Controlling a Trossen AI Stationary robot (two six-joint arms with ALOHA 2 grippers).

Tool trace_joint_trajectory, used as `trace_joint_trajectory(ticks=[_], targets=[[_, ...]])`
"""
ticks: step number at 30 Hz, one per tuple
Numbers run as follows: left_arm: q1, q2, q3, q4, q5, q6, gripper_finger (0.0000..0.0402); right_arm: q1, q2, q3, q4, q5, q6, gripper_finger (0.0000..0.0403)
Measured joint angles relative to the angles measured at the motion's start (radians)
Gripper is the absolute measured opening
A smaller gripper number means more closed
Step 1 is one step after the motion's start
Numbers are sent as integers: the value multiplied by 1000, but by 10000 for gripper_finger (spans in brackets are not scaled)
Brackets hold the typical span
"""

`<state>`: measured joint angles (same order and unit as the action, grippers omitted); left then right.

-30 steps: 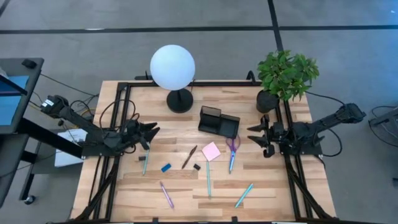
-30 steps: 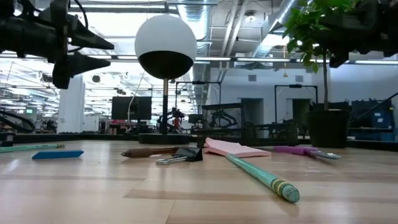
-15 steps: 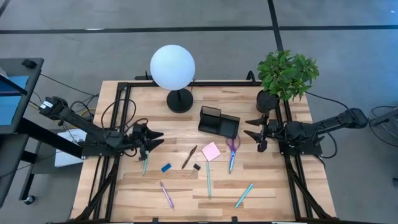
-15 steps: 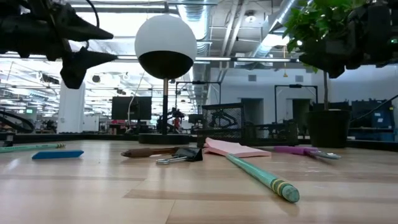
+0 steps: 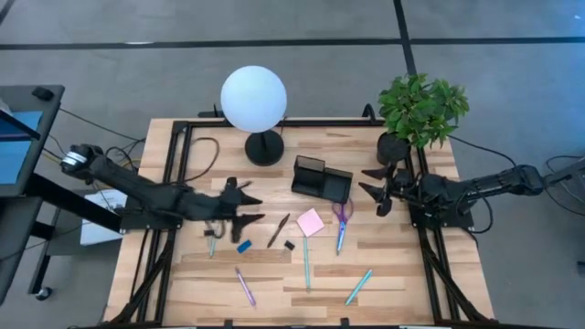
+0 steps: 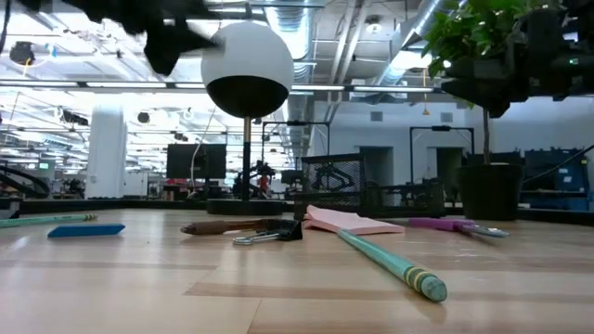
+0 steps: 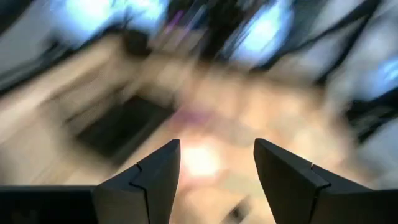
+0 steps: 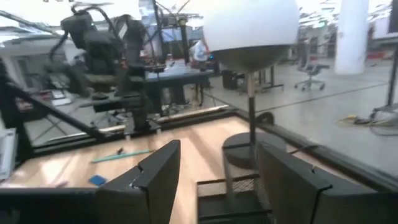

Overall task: Pick and place office supplies into organizer
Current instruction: Put the brown pen into the desk organizer

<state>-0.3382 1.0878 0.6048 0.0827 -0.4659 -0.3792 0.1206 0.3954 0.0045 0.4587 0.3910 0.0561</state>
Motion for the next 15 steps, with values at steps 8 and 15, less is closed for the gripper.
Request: trace_joint_trajectory(ticks=[8,15], targets=[[-38,364,229,-407,119,-249,202,24,30,0,-95,-27,23,196],[-37,620,349,-435,195,-341,202,24,75,0,-107,-27,56,191]])
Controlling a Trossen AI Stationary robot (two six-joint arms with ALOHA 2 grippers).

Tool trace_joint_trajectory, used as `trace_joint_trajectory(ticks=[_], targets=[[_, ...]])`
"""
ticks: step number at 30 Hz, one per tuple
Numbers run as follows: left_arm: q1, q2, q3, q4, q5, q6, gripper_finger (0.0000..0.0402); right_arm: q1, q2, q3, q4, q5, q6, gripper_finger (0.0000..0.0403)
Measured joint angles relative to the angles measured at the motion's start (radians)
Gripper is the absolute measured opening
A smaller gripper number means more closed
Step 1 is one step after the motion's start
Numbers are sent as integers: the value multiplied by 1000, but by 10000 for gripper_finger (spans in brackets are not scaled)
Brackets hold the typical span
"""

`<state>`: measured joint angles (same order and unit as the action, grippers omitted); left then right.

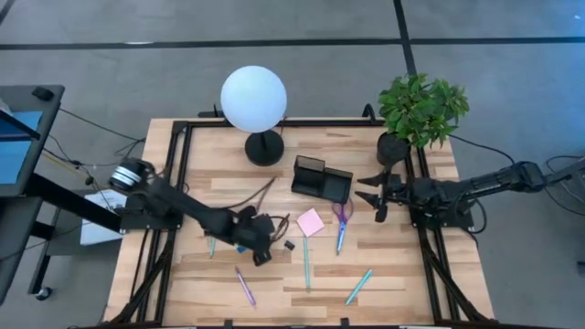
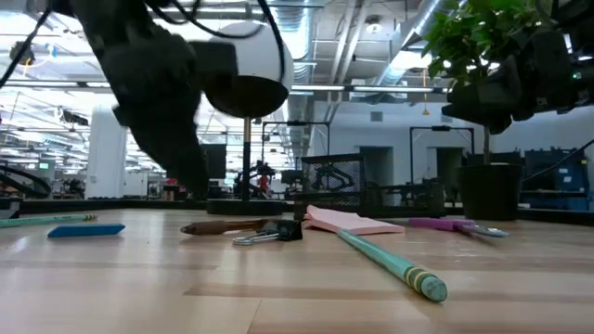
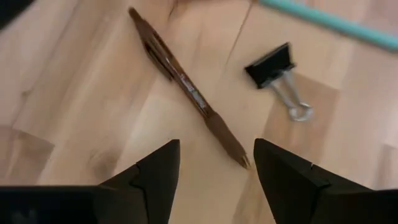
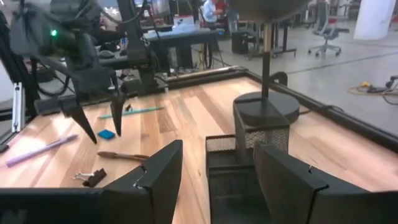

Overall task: Pick and place office supplies into organizer
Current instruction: Put the brown pen into the desk organizer

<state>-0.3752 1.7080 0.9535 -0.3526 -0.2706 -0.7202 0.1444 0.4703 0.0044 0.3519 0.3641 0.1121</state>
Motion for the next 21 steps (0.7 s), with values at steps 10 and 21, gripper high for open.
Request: trace_joint_trajectory(ticks=[10,21], targets=[[39,126,98,-85,8,-3,202,0,23,0,0,0,21,191],[42,127,104,-141,-5,-99,186,-3,27,0,0,2,21,183]])
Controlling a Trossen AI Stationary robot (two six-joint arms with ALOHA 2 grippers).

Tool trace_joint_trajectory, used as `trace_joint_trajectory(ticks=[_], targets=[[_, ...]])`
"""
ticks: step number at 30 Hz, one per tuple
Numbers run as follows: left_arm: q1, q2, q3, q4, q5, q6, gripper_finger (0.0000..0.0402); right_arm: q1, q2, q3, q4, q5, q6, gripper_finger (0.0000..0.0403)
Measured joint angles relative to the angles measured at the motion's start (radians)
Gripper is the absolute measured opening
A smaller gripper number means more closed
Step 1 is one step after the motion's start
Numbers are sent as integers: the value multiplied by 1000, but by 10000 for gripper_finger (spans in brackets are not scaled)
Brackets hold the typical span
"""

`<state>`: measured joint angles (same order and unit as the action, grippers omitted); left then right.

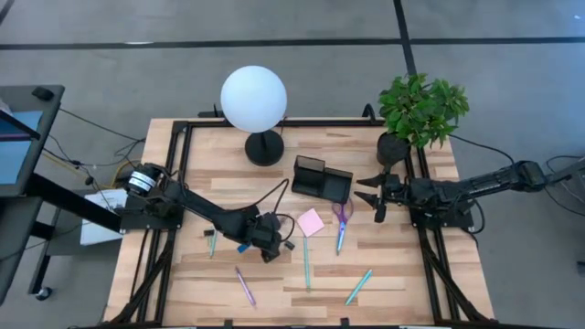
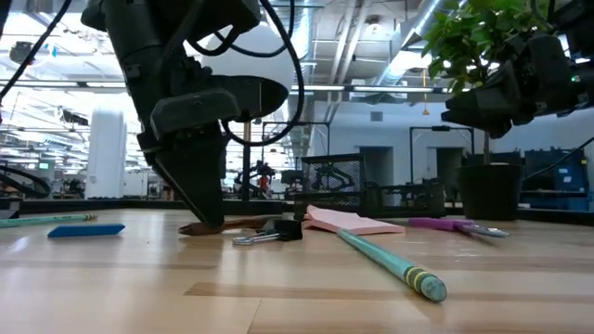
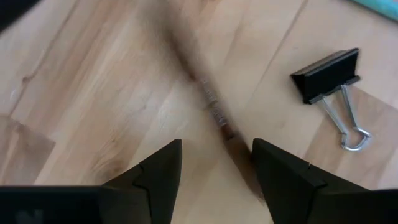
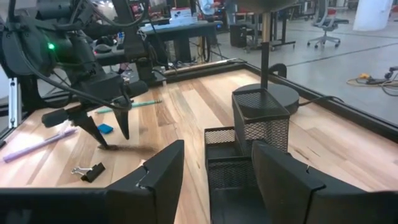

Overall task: Pick and place office supplies into organizer
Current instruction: Put the brown pen into the desk organizer

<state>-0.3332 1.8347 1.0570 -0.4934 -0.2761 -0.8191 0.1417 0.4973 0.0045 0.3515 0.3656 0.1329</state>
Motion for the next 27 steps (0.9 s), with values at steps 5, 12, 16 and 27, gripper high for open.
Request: trace_joint_trajectory(ticks=[5,12,16,27], targets=[[9,-4,-26,-13,6,-80,139,0,0,0,-2,1,-1,181],[28,-3,-29,-25,-10,-89,68,0,0,0,-33,0,0,180],[45,-3,-29,-24,-17,-82,21,0,0,0,-52,-1,2,180],[65,1,198,-273,-220,68,0,0,0,0,-67,-1,25,175]])
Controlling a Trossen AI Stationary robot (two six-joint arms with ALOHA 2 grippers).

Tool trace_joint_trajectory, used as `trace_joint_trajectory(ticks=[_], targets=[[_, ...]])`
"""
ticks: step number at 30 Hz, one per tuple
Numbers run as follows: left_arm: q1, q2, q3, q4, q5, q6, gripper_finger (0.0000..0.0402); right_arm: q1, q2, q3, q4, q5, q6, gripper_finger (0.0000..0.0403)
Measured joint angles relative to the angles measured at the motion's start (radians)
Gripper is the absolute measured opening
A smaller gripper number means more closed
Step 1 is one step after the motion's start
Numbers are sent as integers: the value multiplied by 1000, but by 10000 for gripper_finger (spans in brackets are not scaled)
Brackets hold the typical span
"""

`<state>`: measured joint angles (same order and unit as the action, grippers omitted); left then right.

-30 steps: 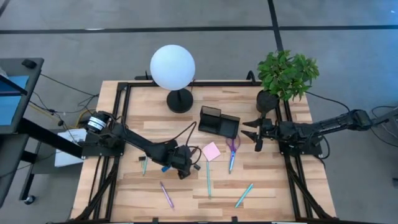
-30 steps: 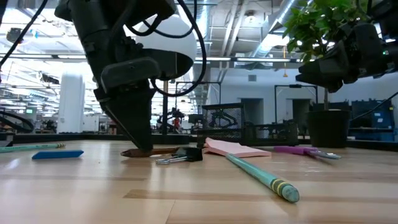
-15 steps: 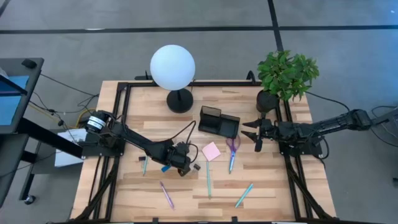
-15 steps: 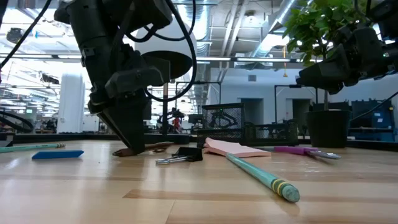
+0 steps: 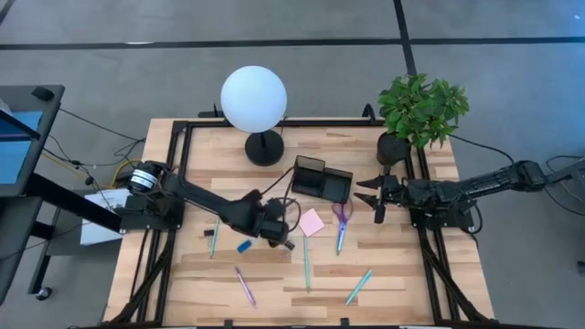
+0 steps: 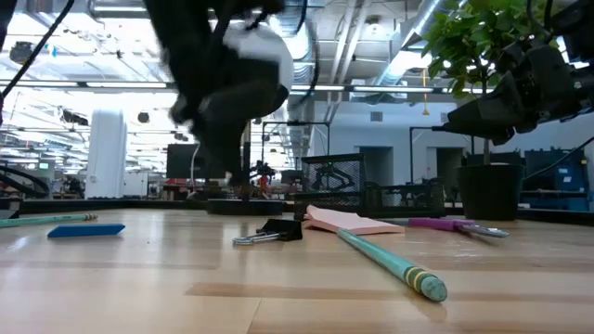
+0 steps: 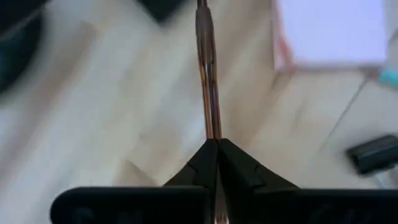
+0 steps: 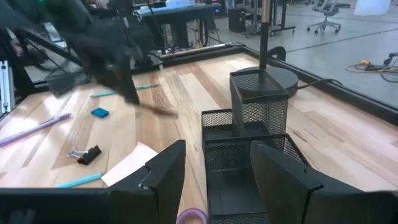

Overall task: Pick and place office supplies into organizer
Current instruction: Put the brown pen into the desk organizer

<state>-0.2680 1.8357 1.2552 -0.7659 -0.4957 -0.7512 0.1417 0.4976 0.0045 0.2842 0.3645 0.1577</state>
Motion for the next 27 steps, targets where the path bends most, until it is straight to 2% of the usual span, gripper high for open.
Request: trace_joint_trajectory(ticks=[5,8,10,13,15,18,22,27], targets=[[59,0,227,-245,-154,131,2,0,0,0,0,0,0,175],[112,-1,356,-346,-185,249,2,0,0,0,0,1,0,172],[155,-1,426,-362,-170,362,2,0,0,0,0,1,0,171],[232,-2,503,-370,-68,523,2,0,0,0,0,2,0,171],[278,-2,530,-370,10,553,1,0,0,0,0,2,0,171],[320,-3,521,-372,62,552,1,0,0,0,-10,2,0,171],[322,-2,408,-292,-2,535,0,2,0,0,-53,1,14,168],[280,1,161,-105,29,240,0,21,2,0,-141,0,153,169]])
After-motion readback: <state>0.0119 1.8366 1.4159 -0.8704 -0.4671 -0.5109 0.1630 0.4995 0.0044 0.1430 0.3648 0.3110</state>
